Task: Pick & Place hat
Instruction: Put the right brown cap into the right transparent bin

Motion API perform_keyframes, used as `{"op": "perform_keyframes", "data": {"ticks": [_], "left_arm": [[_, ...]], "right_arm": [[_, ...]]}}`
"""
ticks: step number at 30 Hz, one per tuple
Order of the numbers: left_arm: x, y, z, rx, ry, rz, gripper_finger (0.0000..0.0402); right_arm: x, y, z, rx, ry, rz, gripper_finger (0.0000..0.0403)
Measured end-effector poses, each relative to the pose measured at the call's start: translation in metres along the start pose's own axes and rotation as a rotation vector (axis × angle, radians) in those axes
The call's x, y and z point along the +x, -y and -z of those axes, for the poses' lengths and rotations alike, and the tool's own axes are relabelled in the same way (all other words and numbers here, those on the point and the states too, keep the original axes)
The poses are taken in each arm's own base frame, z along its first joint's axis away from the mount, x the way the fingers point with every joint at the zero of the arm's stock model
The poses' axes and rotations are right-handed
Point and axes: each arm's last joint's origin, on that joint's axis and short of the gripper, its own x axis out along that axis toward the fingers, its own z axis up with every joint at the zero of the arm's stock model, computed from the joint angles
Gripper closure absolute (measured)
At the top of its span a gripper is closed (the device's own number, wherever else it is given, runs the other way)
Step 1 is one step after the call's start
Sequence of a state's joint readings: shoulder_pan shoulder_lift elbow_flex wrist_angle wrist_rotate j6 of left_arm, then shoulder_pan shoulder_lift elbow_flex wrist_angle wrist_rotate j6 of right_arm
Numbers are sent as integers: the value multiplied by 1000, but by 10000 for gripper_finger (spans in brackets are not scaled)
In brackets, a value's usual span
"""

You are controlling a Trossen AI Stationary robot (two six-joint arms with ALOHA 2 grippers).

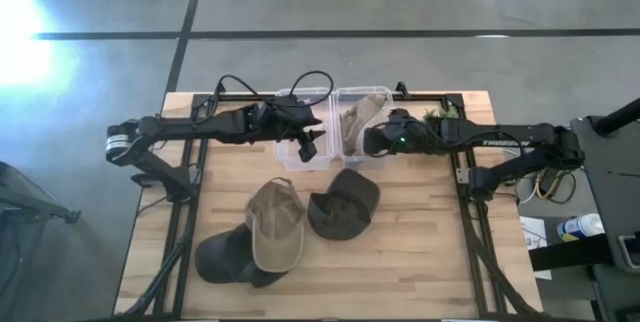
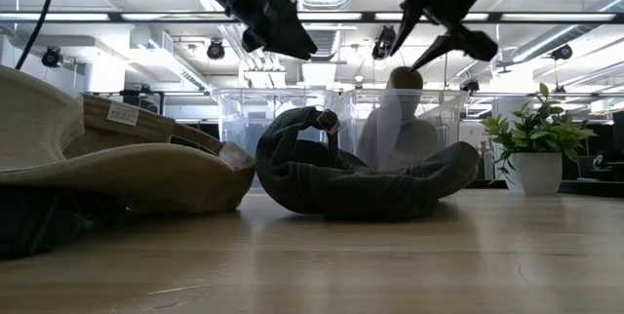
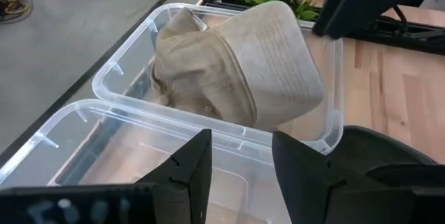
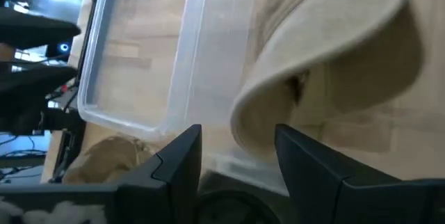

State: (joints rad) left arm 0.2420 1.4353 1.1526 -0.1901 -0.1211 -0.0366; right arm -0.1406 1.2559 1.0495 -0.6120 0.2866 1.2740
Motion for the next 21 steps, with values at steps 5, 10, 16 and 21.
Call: {"op": "perform_keyframes", "data": {"ticks": [5,10,16,21], "left_arm": [[0,0,1,12,-3,0,257],[0,0,2,14,-8,-1,257],[1,0,4,16,-24,-1,257],[1,0,7,20,-50,0,257]], "right_arm": [[26,-8,3,-31,-13,55,225],[48,-16,3,-84,4,114,234],[53,-22,-8,-165,-6,176,325],[36,-23,-26,-220,-19,213,386]]}}
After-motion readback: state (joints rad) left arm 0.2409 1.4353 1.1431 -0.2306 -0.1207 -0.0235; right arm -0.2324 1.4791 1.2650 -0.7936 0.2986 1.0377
